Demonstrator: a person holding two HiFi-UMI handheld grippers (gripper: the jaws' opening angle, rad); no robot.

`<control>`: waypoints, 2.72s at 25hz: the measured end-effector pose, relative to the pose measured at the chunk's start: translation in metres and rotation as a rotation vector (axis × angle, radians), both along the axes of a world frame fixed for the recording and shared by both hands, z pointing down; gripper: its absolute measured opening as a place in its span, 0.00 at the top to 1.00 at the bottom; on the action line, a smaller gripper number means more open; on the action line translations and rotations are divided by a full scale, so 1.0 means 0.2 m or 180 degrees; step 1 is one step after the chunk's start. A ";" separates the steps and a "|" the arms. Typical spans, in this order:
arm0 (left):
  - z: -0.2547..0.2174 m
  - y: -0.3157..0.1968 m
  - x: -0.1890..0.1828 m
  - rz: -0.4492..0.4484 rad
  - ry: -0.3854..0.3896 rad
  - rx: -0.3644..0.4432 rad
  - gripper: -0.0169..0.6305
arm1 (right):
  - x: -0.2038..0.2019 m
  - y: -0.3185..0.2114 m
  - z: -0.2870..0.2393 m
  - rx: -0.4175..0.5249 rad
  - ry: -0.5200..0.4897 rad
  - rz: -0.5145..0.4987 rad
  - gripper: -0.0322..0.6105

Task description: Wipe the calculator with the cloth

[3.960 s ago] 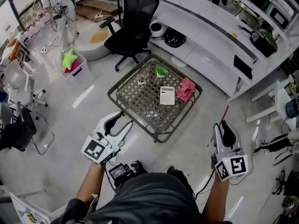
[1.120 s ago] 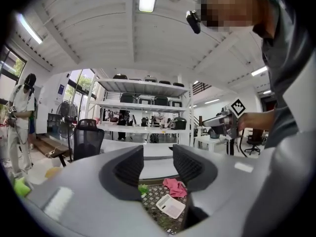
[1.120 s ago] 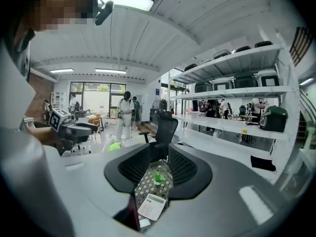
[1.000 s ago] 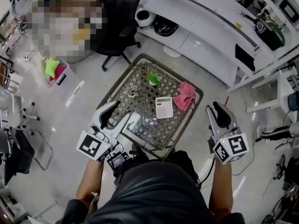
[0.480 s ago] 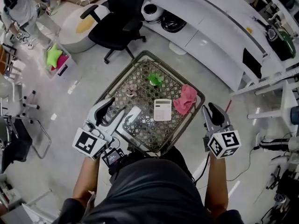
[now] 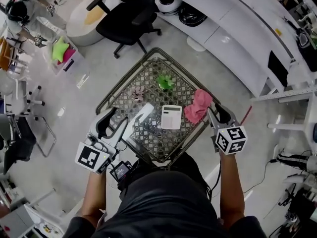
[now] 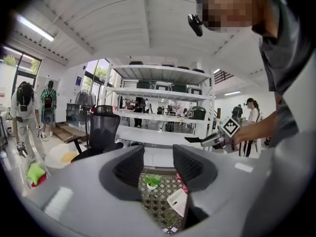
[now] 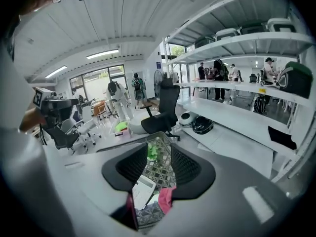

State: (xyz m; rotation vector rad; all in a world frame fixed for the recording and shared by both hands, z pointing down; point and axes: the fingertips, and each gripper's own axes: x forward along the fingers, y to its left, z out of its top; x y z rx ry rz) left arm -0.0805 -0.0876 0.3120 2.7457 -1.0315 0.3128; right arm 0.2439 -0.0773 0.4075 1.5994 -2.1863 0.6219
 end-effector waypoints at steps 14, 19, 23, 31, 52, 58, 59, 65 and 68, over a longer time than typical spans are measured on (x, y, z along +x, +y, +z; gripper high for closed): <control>0.26 -0.07 0.00 -0.0157 -0.0059 -0.0192 0.67 | 0.13 -0.16 0.91 -0.0918 -0.0185 0.0179 0.60; 0.35 -0.03 -0.01 -0.0194 -0.0163 -0.0373 0.67 | 0.16 -0.13 1.17 -0.1224 -0.0151 0.0224 0.58; 0.38 -0.03 0.00 -0.0202 -0.0163 -0.0354 0.67 | 0.19 -0.13 1.35 -0.1392 -0.0043 0.0226 0.58; 0.39 -0.03 0.02 -0.0194 -0.0041 -0.0268 0.67 | 0.16 -0.12 1.59 -0.1690 0.0219 0.0043 0.58; 0.46 0.04 -0.10 -0.0191 -0.0133 -0.0439 0.67 | 0.04 -0.10 1.61 -0.1678 0.0121 0.0175 0.84; 0.47 0.06 -0.17 -0.0230 -0.0134 -0.0453 0.67 | -0.04 -0.06 1.44 -0.1345 0.0024 0.0345 0.84; 0.47 0.06 -0.18 -0.0240 -0.0129 -0.0450 0.67 | -0.07 -0.05 1.42 -0.1301 0.0002 0.0375 0.84; 0.45 0.10 -0.27 -0.0298 -0.0125 -0.0438 0.67 | -0.25 -0.04 1.35 -0.1050 -0.0024 0.0399 0.84; 0.45 0.11 -0.30 -0.0294 -0.0117 -0.0412 0.67 | -0.36 -0.07 1.34 -0.0942 0.0066 0.0348 0.84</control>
